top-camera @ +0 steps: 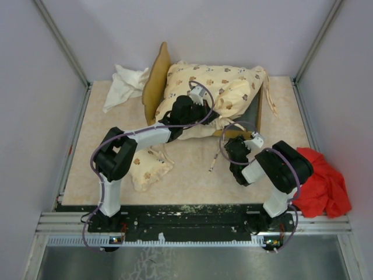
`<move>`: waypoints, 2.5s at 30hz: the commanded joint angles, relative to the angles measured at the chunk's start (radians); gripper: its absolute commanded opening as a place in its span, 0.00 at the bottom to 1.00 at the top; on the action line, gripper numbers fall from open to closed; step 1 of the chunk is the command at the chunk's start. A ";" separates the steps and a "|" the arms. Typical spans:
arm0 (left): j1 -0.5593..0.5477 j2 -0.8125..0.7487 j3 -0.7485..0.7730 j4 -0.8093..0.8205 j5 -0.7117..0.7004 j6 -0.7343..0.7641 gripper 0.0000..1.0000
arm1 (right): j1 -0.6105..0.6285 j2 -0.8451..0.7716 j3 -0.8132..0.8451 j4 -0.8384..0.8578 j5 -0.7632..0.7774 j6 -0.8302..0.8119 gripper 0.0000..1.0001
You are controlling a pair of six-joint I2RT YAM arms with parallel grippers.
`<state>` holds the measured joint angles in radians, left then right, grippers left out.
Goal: Set up the pet bed
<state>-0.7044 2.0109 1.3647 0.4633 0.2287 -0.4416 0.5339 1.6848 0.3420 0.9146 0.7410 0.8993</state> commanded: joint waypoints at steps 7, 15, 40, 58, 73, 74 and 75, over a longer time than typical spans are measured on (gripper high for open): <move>0.010 0.010 0.018 0.022 -0.011 -0.010 0.00 | -0.022 -0.002 0.074 -0.054 -0.012 0.109 0.20; 0.009 0.004 0.002 0.036 -0.007 -0.022 0.00 | -0.022 -0.139 0.070 -0.323 0.087 0.145 0.00; -0.043 -0.068 -0.038 0.044 0.098 -0.023 0.19 | -0.016 -0.749 -0.042 -0.826 -0.419 -0.265 0.00; -0.150 -0.266 -0.430 0.156 0.292 0.088 0.37 | -0.013 -0.930 -0.009 -0.925 -0.493 -0.239 0.00; -0.168 -0.176 -0.476 0.253 0.295 0.086 0.34 | -0.014 -0.937 -0.004 -0.889 -0.466 -0.153 0.00; -0.174 -0.184 -0.477 0.265 0.309 0.112 0.35 | -0.014 -0.936 0.002 -0.889 -0.470 -0.140 0.00; -0.179 -0.187 -0.471 0.267 0.321 0.136 0.37 | -0.013 -0.934 0.008 -0.888 -0.474 -0.127 0.00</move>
<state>-0.8627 1.8679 0.9020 0.6025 0.4500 -0.3611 0.5194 0.7635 0.2958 -0.0326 0.2840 0.7017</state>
